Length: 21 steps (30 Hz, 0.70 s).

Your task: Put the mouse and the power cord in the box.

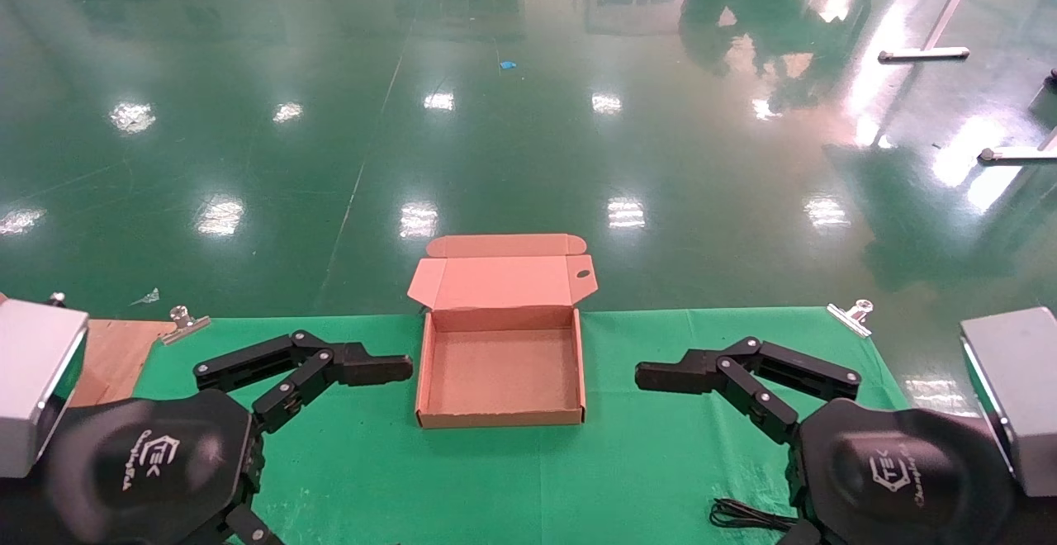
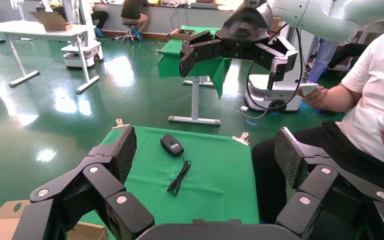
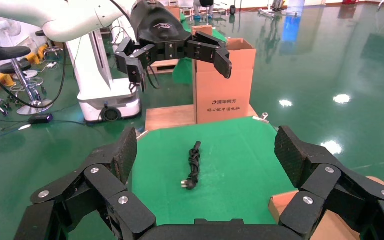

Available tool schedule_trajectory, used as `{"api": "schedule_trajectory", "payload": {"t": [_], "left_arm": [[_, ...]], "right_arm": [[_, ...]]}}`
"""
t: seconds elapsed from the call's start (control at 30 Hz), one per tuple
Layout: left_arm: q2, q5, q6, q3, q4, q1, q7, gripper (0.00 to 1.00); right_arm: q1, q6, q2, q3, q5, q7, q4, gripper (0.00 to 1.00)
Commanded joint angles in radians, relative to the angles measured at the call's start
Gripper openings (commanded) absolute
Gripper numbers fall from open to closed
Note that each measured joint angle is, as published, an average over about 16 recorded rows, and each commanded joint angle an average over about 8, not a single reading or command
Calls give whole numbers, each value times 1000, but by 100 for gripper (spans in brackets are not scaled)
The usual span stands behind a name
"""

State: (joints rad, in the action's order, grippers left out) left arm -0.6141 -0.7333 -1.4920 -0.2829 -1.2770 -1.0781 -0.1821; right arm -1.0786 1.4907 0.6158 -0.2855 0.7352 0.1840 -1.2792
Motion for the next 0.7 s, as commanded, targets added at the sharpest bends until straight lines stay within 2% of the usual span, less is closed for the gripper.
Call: {"api": "schedule_trajectory", "payload": {"t": [0.03, 0.27, 0.37, 0.47, 0.7], "left_arm": [[0, 0, 0, 0, 0, 0, 0, 100], [1, -6, -2, -3, 0, 1, 0, 100], [5, -35, -9, -18, 4, -4, -4, 100], [13, -89, -23, -42, 17, -18, -4, 100], [6, -264, -65, -121, 129, -83, 47, 100]], "right_arm": [[0, 0, 0, 0, 0, 0, 0, 100], [0, 2, 0, -3, 6, -2, 0, 100], [-10, 5, -3, -18, 49, -10, -4, 100], [-36, 8, -6, -51, 141, -22, -14, 100], [-149, 23, 20, -165, 436, -29, -31, 100]]}}
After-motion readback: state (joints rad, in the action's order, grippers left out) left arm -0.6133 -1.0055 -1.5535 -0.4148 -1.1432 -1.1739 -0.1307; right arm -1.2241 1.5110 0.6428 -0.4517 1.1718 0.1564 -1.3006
